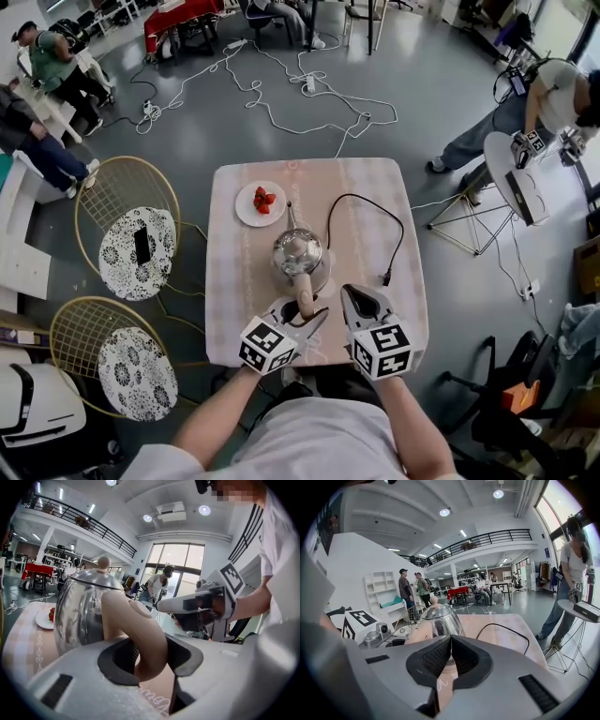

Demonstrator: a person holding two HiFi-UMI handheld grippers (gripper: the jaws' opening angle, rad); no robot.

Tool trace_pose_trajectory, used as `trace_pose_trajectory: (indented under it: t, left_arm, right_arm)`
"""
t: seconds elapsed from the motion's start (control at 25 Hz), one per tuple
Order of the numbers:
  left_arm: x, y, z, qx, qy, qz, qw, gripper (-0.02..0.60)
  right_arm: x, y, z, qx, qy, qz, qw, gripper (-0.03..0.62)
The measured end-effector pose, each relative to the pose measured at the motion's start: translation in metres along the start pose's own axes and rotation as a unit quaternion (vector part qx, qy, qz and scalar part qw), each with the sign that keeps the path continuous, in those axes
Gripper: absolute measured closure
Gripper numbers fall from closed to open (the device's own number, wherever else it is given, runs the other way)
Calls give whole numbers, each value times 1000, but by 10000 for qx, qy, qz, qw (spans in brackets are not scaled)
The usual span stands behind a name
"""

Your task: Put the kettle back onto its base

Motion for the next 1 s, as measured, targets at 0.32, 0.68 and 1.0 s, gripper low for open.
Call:
trace_pose_trajectory:
  t: [0.32,0.68,1.0]
  left_arm:
    - [-1,4,1,-157,-83,-193,9997,426]
    - [-5,10,-16,-181,-400,-400,9982,419]
    - [-2,13,-42,-202,-543,-481,9972,416]
  right_arm:
    - [-8,4,4,-12,-88,8,10000,589]
    - [-25,4,-1,45,-198,-26,9998,589]
    - [-46,5,-8,123,-262,-68,9996,589]
Point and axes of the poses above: the fingertips, and each gripper's own axes: z forward along the fingers, x to its right, y out of its underside, the point moved 1 cm from there along -z, backward along the fingers, and after that the axes turned 6 degrees about z, right-handed, at the moved point
